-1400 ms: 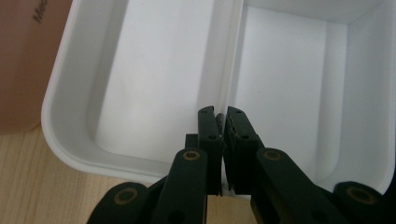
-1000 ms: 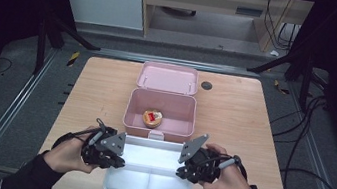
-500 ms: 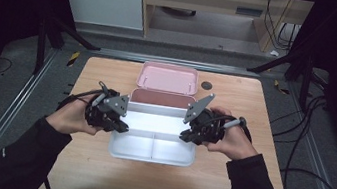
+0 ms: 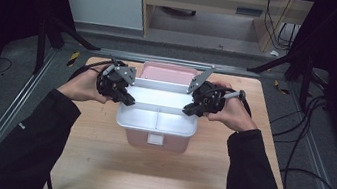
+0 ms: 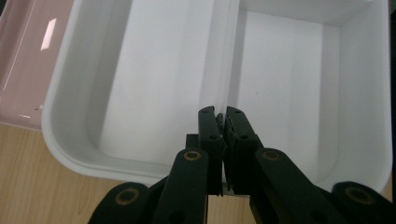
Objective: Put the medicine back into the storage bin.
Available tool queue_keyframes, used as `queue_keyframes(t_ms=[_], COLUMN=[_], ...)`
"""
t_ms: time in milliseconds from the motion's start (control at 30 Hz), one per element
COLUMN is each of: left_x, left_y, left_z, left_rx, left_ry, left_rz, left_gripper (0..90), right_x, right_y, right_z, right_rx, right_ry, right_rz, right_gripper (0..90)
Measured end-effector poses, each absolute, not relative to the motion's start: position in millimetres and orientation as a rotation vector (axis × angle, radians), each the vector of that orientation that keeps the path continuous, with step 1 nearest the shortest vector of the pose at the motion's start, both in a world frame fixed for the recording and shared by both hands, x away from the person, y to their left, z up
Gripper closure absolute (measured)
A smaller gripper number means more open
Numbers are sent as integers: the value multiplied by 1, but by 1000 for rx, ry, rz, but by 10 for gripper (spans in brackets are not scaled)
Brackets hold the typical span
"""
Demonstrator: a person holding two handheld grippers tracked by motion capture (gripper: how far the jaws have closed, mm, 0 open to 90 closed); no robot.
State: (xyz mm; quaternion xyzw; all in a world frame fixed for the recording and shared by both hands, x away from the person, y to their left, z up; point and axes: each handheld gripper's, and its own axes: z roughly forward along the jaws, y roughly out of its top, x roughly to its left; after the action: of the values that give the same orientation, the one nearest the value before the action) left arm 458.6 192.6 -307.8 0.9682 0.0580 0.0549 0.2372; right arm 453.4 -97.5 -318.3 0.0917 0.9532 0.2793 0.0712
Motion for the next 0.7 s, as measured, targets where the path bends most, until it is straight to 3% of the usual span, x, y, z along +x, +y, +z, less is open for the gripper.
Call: queue_keyframes(t_ms=[333,700], left_x=[495,496], left_y=[185,185], left_z=[-339,-368], left_rx=[2682,2698], left_ry=[200,202], left_rz=[87,57], left_gripper=[850,854], right_x=[481,483], right_y=[-98,-94], right_z=[-352,-377], right_rx=[355,387], right_ry=[2891,2916], right_rz=[792,767], right_gripper=[840,830])
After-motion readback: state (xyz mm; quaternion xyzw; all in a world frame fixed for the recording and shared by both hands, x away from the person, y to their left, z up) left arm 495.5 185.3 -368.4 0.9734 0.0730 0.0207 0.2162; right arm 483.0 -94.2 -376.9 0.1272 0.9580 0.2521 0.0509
